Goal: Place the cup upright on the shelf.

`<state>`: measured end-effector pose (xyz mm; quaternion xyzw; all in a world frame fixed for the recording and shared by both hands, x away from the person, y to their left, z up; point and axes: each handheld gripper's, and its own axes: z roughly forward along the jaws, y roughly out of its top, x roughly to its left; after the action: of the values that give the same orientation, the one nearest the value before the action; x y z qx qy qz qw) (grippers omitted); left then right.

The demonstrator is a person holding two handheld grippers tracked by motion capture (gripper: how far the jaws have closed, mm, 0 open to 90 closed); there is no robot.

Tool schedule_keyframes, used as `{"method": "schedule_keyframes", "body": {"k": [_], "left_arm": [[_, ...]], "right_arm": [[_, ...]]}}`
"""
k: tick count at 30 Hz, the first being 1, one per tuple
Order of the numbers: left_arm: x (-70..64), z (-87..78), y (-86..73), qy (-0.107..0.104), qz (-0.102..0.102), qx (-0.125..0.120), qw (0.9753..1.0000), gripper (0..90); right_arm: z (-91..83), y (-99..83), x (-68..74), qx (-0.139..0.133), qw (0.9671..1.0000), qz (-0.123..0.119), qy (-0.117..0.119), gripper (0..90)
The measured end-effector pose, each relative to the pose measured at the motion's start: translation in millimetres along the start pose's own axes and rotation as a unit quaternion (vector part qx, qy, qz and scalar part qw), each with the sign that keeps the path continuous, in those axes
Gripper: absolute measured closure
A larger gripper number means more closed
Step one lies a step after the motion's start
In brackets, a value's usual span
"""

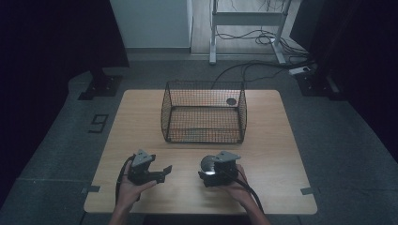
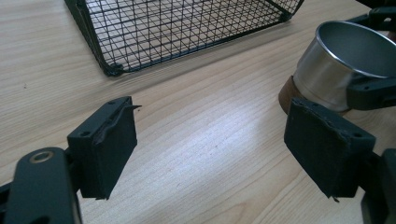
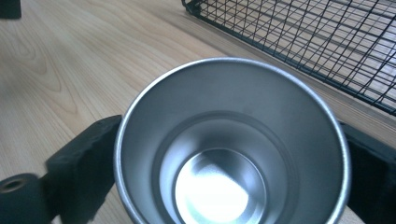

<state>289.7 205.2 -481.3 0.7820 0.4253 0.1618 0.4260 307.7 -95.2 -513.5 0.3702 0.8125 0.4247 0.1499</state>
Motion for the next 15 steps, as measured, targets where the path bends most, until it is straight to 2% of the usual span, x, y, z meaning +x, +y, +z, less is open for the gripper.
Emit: {"method": "schedule_keyframes", "body": {"k": [4,11,15], "left_arm": [[0.1,-0.5,0.0,-0.001,0.000,-0.001,1.0000,17.3],[-0.4,-0.1,0.0,-0.001,0.001,0.000,1.0000,17.3],[1.1,-1.6,0.2,0.000,-0.002,-0.001,1.0000,17.3]], "right_arm": [[-0.3,-1.8,0.5,-0.005,0.9999,-0.012,-0.005,13.8],[-0.5,-0.5,2.3,-0.003,0.9996,-0.029,-0.008,14.5],[-1.9,1.1,1.3,-0.007,0.9996,-0.026,-0.005,14.6]]}}
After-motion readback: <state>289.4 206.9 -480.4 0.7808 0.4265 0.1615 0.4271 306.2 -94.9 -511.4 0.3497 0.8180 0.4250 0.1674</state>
